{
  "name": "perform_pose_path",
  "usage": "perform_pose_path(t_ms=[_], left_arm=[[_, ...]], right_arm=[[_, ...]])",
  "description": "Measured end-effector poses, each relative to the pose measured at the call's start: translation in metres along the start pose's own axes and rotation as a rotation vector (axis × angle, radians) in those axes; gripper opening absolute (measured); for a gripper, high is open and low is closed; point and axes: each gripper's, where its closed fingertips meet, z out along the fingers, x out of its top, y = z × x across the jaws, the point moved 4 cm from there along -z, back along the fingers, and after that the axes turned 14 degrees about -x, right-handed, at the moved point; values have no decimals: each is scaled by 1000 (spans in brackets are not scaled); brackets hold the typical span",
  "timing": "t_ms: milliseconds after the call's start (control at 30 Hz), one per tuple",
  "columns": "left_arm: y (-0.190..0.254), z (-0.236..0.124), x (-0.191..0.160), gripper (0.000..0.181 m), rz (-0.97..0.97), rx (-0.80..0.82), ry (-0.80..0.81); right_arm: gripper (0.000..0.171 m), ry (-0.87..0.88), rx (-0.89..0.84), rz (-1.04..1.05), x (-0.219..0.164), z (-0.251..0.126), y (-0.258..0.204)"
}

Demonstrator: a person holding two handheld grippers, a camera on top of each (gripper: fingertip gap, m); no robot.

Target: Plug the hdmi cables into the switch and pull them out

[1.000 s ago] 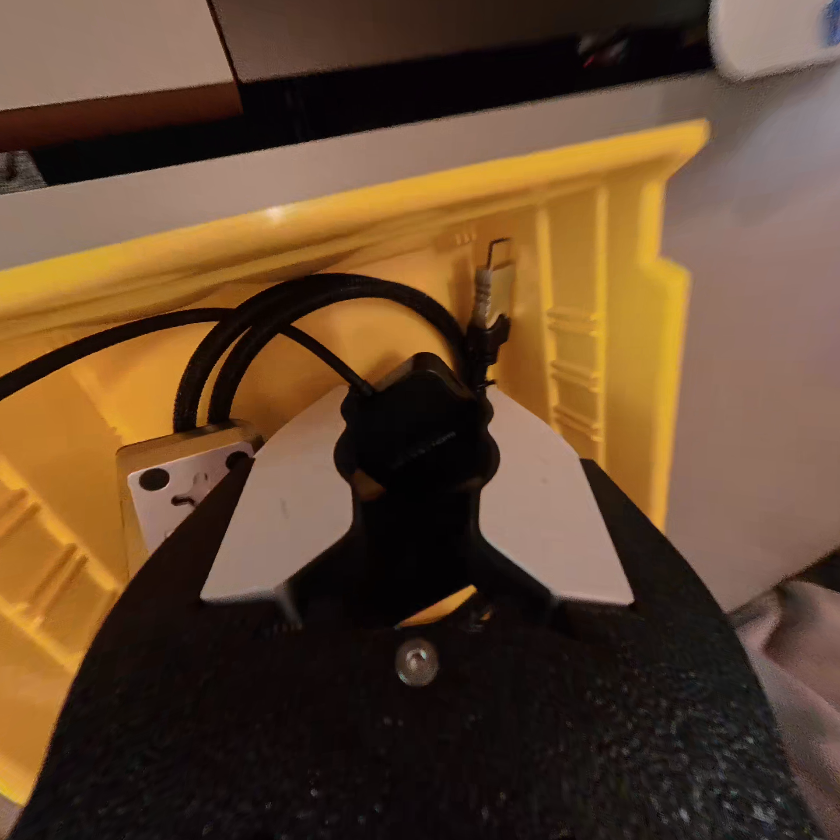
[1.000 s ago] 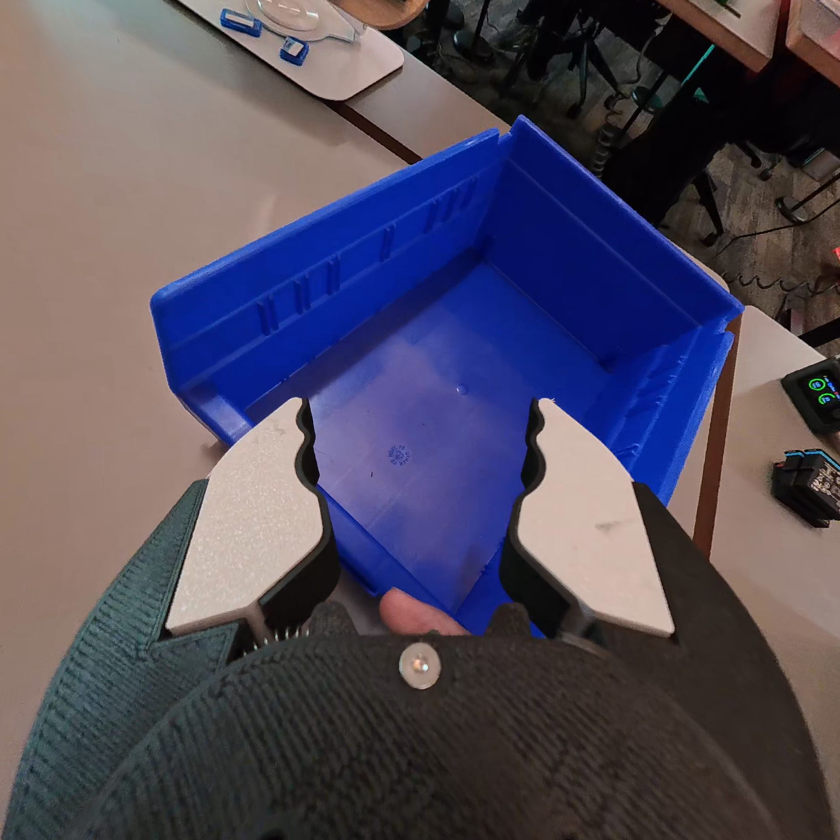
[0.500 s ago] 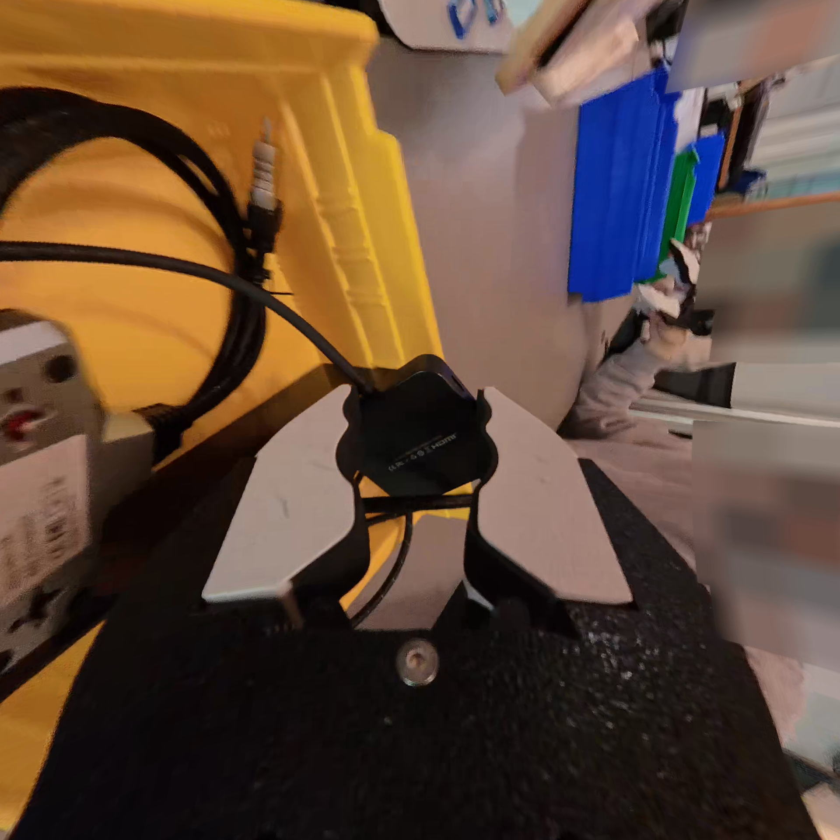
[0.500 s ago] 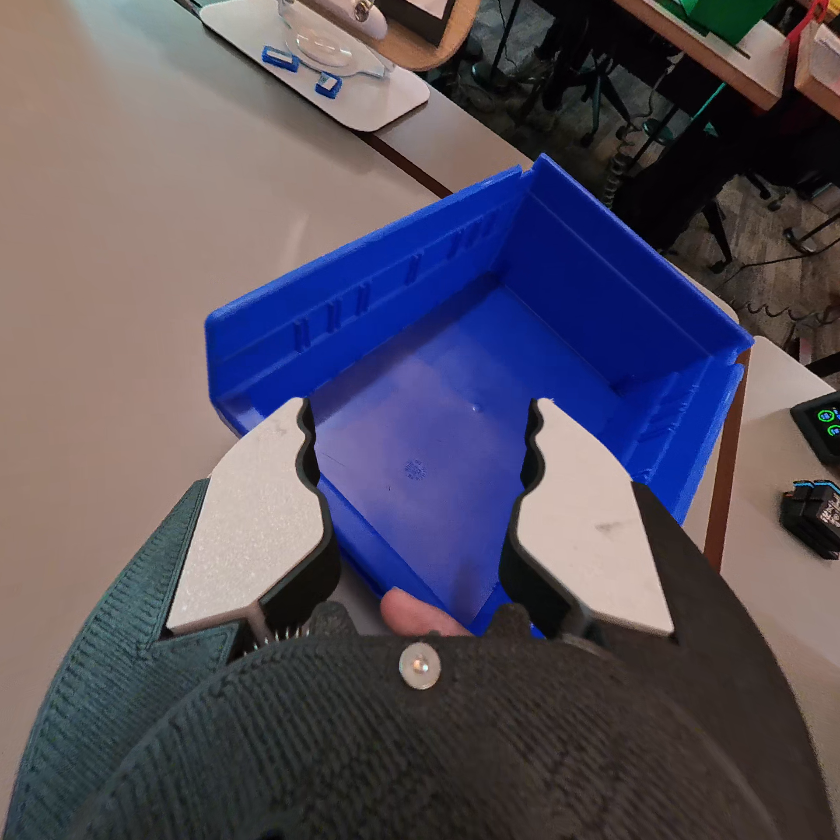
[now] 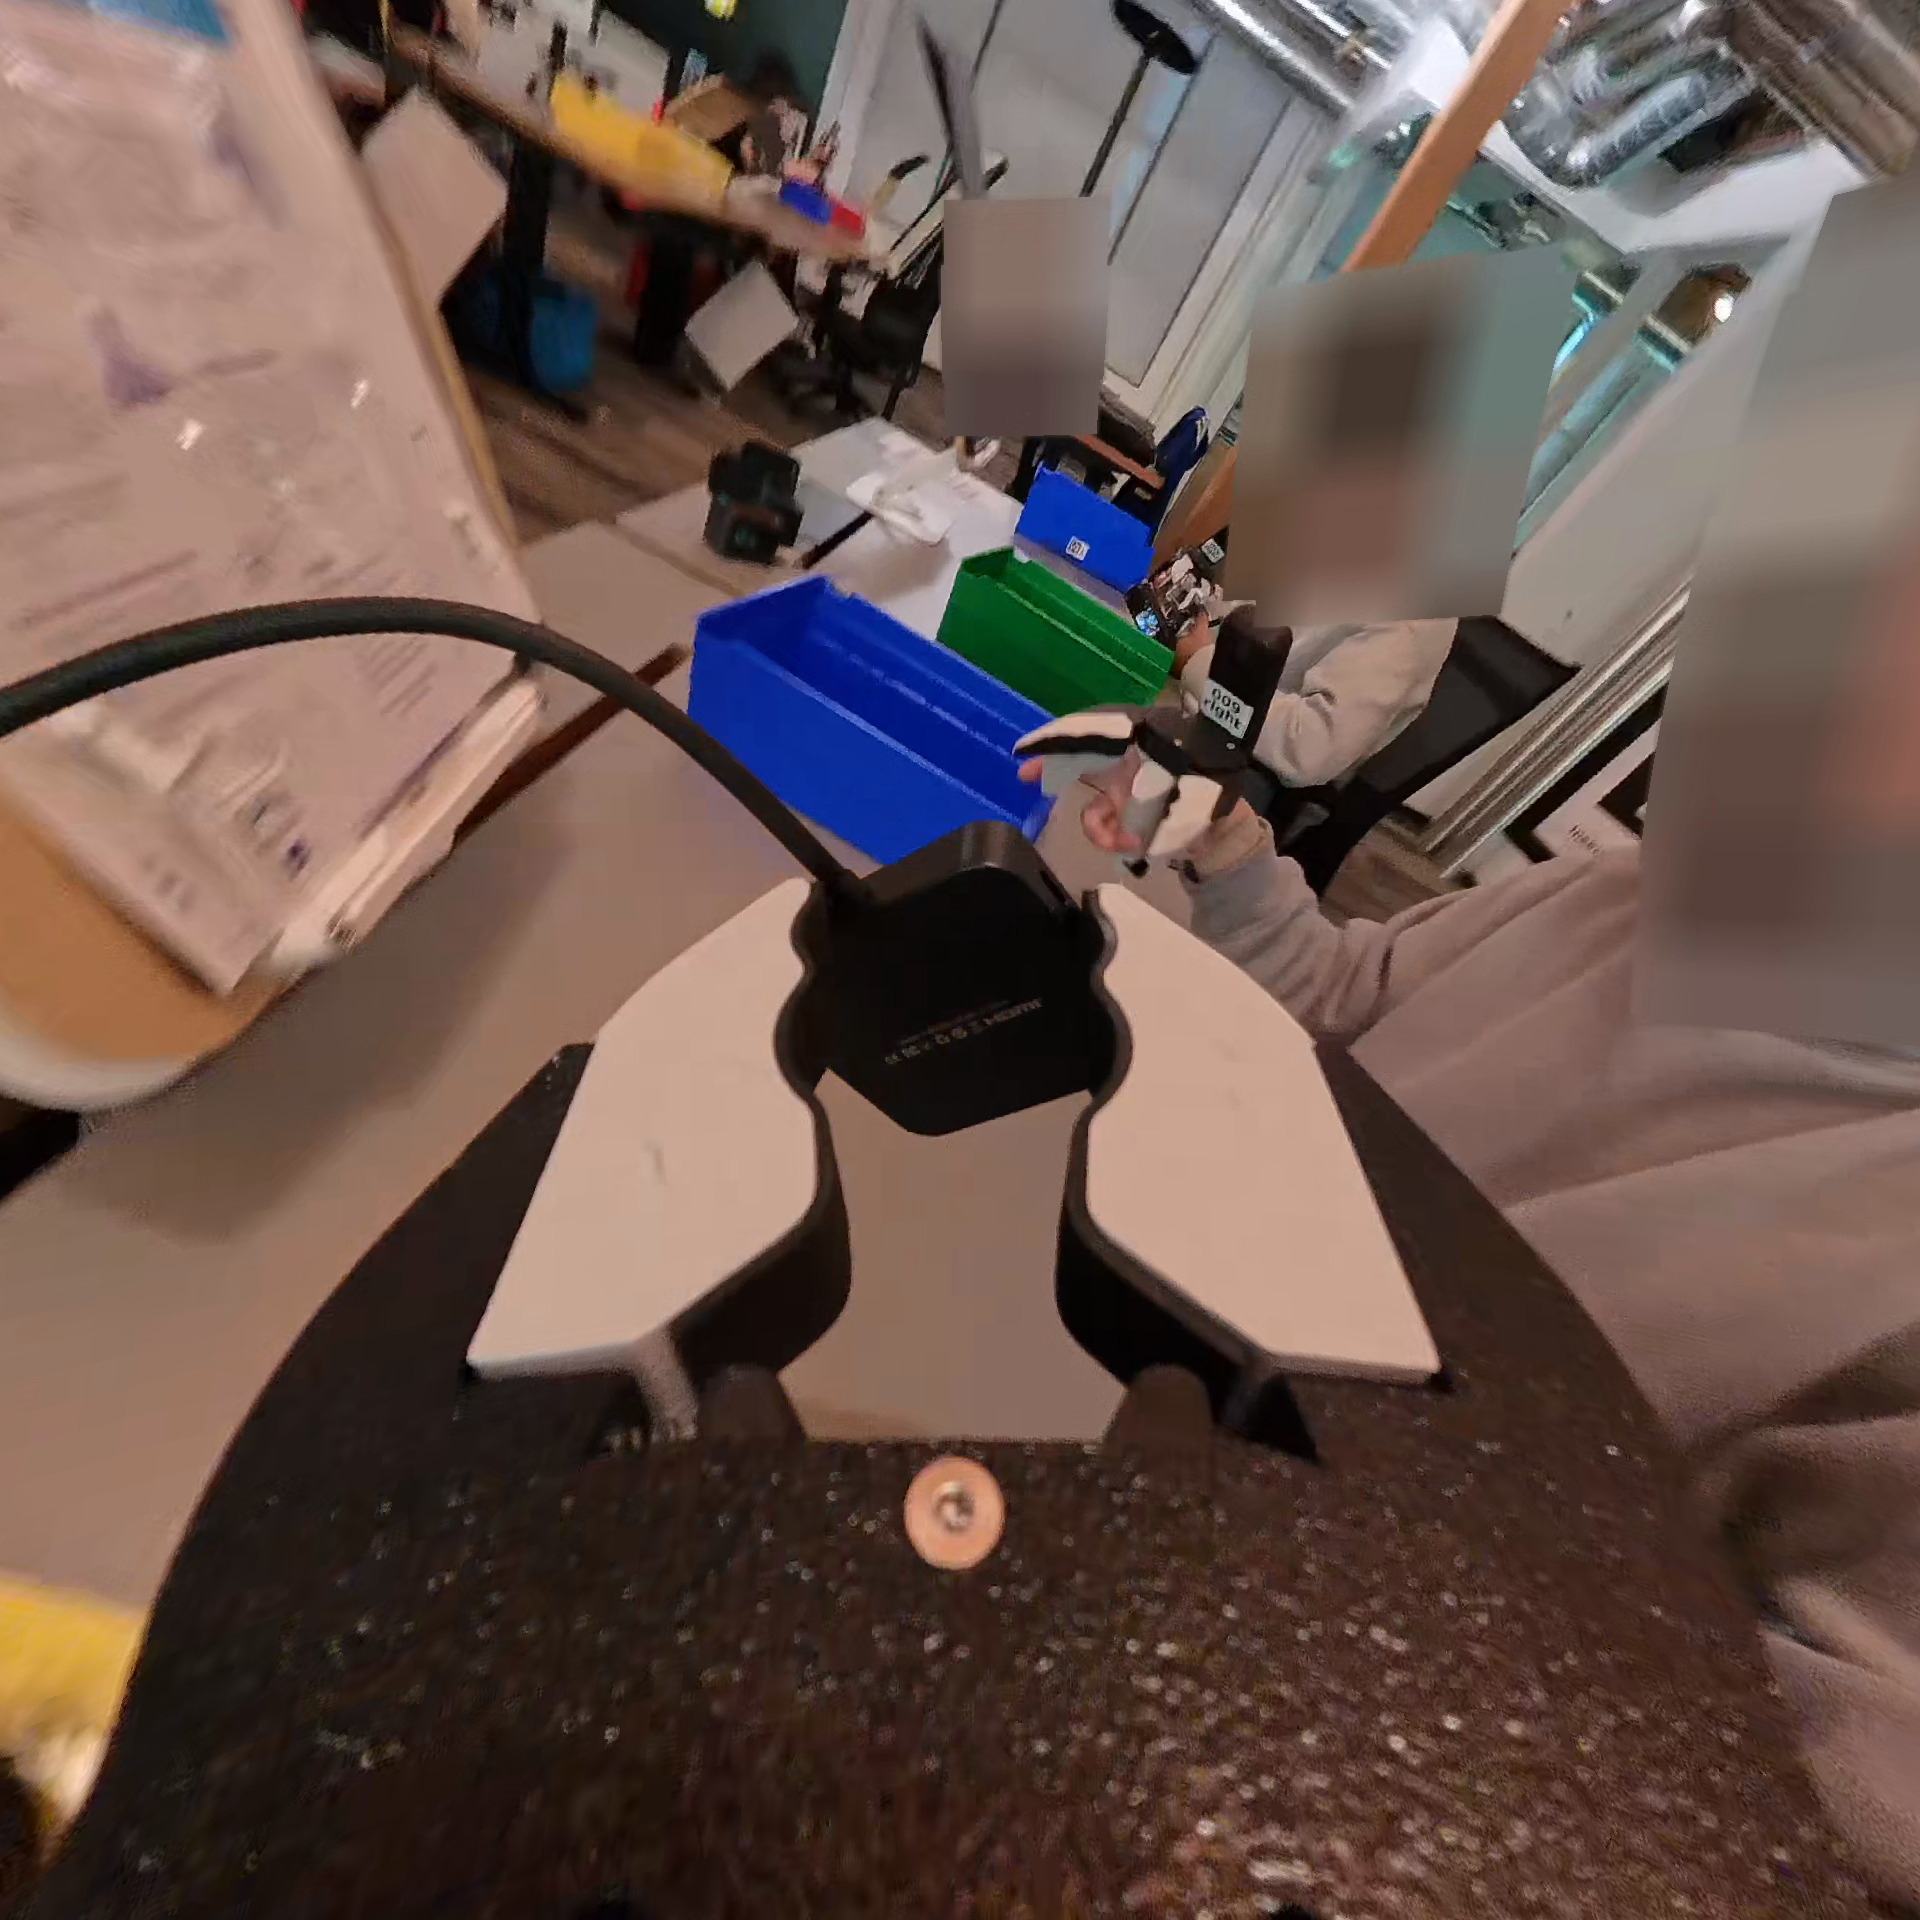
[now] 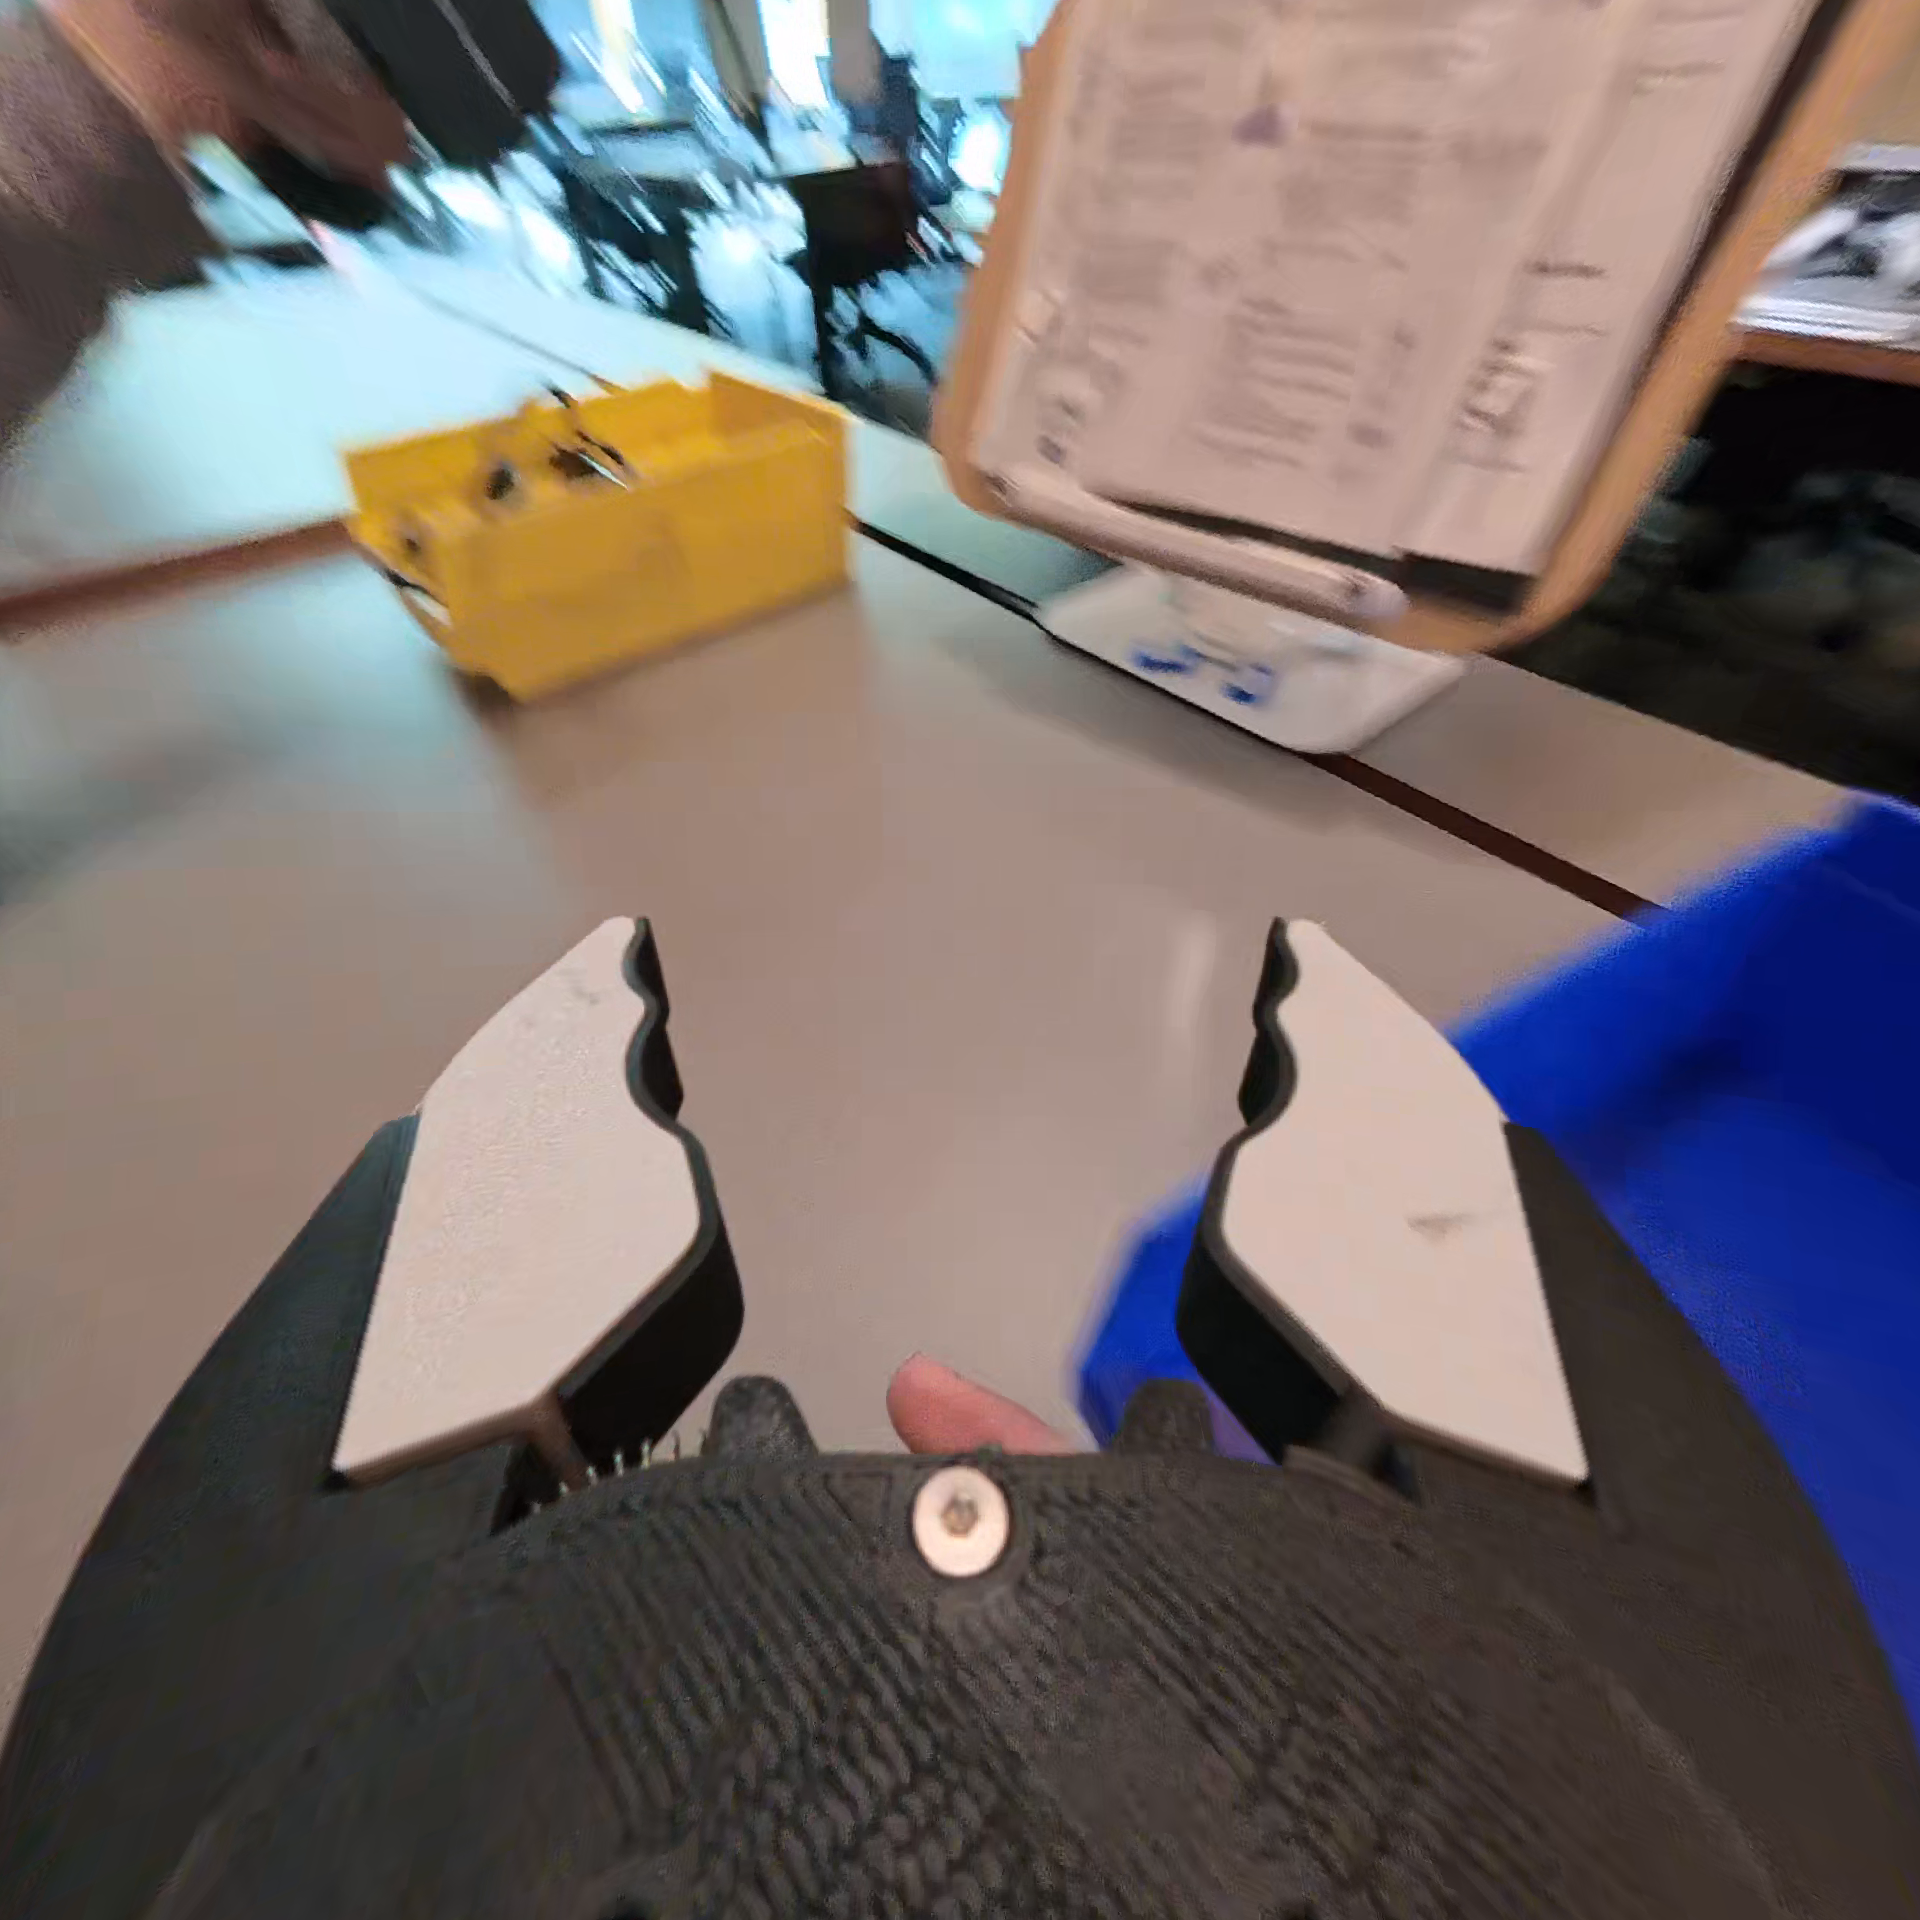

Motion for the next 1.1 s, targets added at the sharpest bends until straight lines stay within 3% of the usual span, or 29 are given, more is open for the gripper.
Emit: perform_pose_path(t_ms=[133,233,300,400,500,567,667,867,967,1033,1100], left_arm=[[24,83,-16,45,161,-84,18],[35,146,-35,45,169,-192,56],[42,184,-50,45,116,-302,91],[48,232,-77,45,-9,-452,67],[50,264,-100,45,-28,-515,2],[51,278,-106,45,-25,-520,-20],[50,286,-108,43,-33,-507,-20],[49,282,-111,45,-54,-418,-65],[46,280,-110,70,21,-257,-120],[37,273,-110,72,111,-58,-177],[30,267,-110,63,166,97,-233]], right_arm=[[116,136,256,246,26,26,-62],[101,211,356,367,36,38,-87],[96,284,322,230,36,40,-97],[107,410,154,-115,37,30,-102],[113,423,138,-309,31,20,-109],[104,438,164,-327,28,16,-111],[79,478,157,-406,24,14,-108],[77,446,62,-608,15,22,-106],[74,377,-95,-780,9,32,-101],[69,324,-244,-884,7,36,-89],[67,284,-259,-931,4,36,-85]])
